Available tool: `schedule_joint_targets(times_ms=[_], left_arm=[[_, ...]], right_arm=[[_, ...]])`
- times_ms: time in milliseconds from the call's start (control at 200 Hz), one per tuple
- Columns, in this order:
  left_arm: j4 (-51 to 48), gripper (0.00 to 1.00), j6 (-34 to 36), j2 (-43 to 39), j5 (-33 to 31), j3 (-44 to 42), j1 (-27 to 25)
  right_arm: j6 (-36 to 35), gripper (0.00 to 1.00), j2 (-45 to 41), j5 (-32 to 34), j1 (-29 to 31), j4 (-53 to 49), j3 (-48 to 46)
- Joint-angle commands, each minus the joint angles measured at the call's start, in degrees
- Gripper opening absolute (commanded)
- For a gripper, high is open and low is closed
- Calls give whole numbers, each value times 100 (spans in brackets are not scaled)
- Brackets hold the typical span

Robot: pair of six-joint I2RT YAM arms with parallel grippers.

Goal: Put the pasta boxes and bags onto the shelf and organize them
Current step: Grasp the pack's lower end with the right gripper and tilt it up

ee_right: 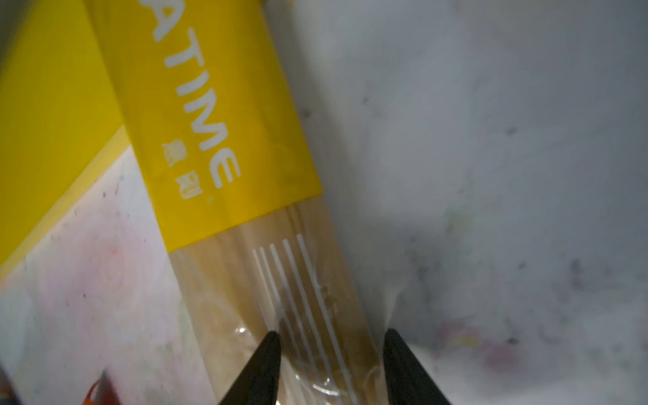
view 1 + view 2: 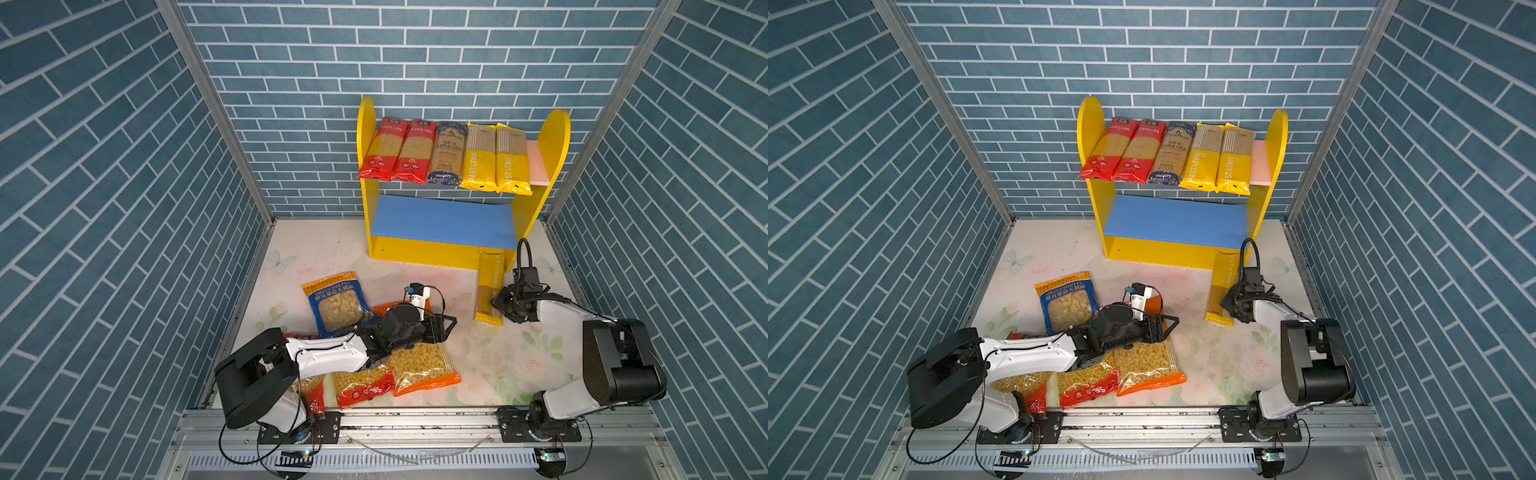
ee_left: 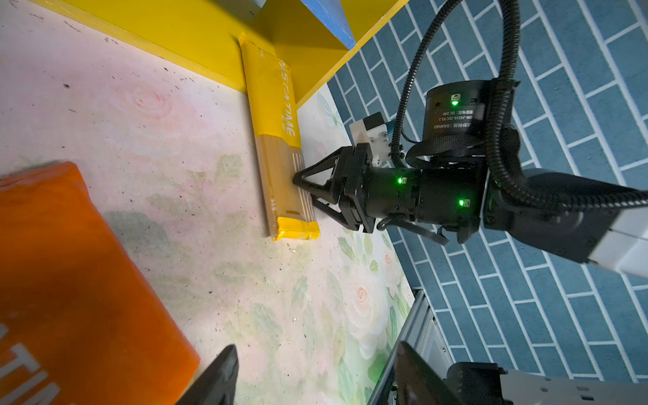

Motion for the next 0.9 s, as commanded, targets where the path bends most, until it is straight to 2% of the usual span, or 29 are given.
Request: schedule_joint_targets(times_ms=[0,150,255,300,425,555,765,895], left_arm=[[90,71,13,149,41,31,-28],[12,71,36,242,50,97,-28],[17,71,35,325,120,213,-26],[12,71,19,364,164,256,-28],[39,71,-54,418,198,310,-45],[-77,71,-56,241,118,215,-77],[-161,71,-13,-49,-128,-92,-81],[-139,71,-17,54,-77,14,-81]], right_arm=[[208,48,-220,481,474,-809,-581],[299,49,-991,524,669,-1172,-1012],[8,56,-1513,32,391,-1320,-835],[-129,59,-1502,-398,165,-1348,-661],[-493,62,-1010,-863,-465,-1039,-426],[-805,59,-467,-1213,-587,-677,-241],[-706,52,-15,-1507,-546,-10,-526],[-737,41,186,-1502,-425,101,-598]])
